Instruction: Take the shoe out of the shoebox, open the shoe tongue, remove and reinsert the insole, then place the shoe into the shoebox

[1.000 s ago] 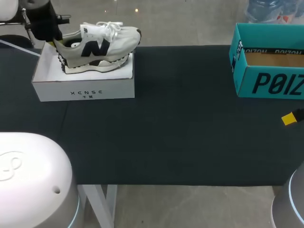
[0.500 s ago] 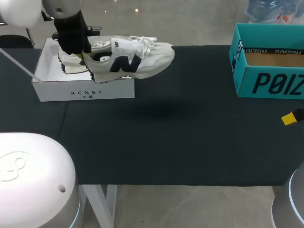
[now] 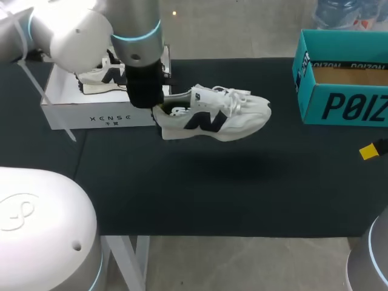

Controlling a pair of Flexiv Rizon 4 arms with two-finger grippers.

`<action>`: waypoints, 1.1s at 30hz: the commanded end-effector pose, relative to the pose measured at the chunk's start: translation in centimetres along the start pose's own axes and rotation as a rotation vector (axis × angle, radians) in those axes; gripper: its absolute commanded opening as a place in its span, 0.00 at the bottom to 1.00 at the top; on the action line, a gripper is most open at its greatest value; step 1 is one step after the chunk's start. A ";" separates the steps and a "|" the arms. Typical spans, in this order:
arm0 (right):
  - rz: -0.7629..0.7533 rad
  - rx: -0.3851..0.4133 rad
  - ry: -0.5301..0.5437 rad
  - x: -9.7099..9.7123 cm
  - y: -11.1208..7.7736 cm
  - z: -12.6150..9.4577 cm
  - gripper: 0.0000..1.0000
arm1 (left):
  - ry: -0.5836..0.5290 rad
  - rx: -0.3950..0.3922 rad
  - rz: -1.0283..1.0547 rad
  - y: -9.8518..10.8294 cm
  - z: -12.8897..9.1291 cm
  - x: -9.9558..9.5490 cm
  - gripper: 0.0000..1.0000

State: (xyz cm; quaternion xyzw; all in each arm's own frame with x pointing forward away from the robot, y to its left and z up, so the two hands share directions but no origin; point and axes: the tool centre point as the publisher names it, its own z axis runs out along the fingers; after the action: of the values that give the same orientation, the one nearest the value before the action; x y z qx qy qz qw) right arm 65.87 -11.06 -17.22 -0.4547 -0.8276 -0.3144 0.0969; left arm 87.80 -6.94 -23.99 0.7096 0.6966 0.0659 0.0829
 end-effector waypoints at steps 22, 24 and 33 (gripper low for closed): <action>0.000 0.000 -0.001 0.0 -0.1 0.0 1.00 | 0.082 0.007 0.030 -5.0 7.8 -9.6 0.00; 0.000 0.000 -0.001 0.0 -0.1 0.0 1.00 | 0.088 -0.001 0.040 -5.3 8.3 -9.8 0.00; 0.000 0.000 -0.001 0.0 -0.1 0.0 1.00 | 0.114 -0.019 0.044 -6.0 10.2 -10.9 0.00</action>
State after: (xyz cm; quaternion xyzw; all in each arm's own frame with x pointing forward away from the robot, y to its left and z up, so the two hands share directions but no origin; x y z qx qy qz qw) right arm 65.87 -11.06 -17.22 -0.4547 -0.8276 -0.3144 0.0969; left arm 83.77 -17.36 -34.40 0.7200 0.6832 0.1105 0.0506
